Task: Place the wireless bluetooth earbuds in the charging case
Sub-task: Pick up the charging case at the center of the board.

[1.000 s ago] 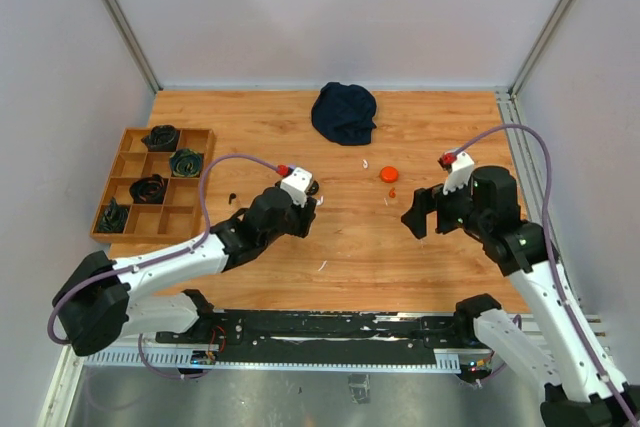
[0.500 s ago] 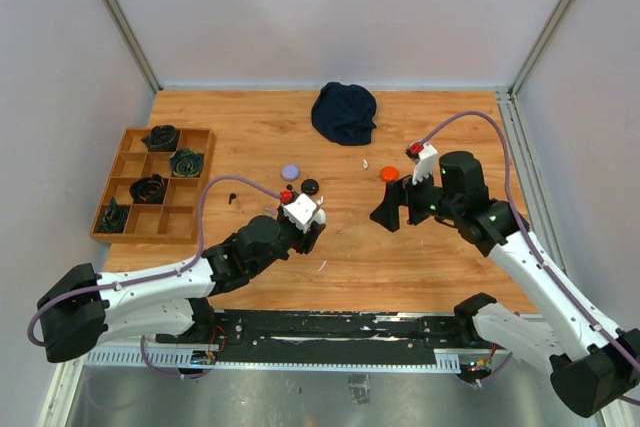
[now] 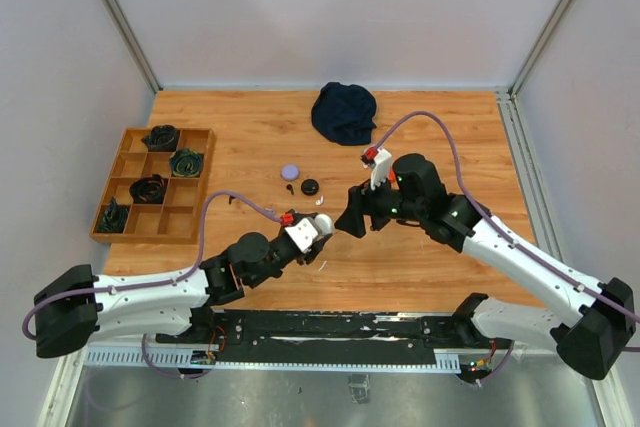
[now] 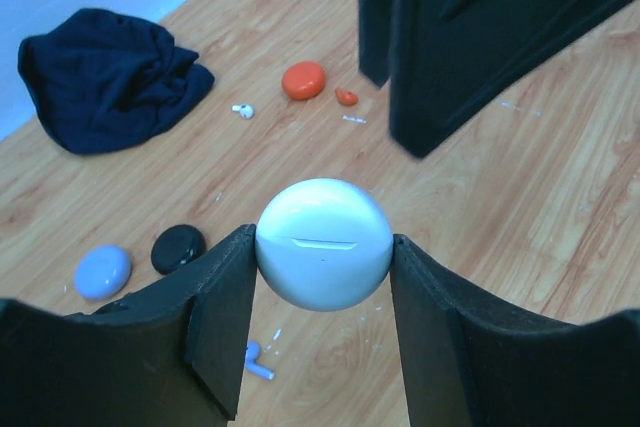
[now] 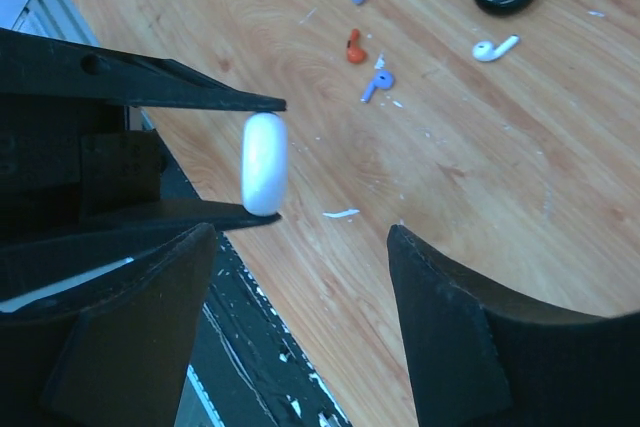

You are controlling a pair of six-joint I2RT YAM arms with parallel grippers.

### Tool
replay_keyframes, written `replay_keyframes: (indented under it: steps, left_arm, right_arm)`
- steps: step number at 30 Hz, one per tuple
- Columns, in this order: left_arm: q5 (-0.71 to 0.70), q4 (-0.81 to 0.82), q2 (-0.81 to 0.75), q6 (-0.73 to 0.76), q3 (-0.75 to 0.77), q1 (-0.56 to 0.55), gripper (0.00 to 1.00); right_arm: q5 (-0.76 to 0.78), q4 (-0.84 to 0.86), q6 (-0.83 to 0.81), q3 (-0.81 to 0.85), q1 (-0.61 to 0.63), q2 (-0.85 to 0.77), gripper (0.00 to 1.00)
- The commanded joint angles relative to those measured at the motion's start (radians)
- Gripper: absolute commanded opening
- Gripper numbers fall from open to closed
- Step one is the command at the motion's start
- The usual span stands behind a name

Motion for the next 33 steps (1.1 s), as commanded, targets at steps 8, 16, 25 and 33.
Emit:
replay_keyframes:
  steps: [8, 16, 25, 33]
  left_arm:
    - [0.013, 0.107, -0.019, 0.060, -0.006, -0.042, 0.38]
    - [0.018, 0.112, -0.037, 0.059, -0.013, -0.045, 0.38]
    - [0.033, 0.111, -0.054, 0.047, -0.027, -0.045, 0.56]
    - [0.044, 0.092, -0.138, 0.028, -0.061, -0.045, 0.75]
  right_arm:
    - [0.057, 0.104, 0.040, 0.042, 0.127, 0.075, 0.55]
    - [0.066, 0.109, 0.028, 0.048, 0.145, 0.090, 0.39]
    - [0.057, 0.085, -0.046, 0.062, 0.148, 0.065, 0.18]
    - [0.039, -0.002, -0.189, 0.106, 0.145, 0.027, 0.13]
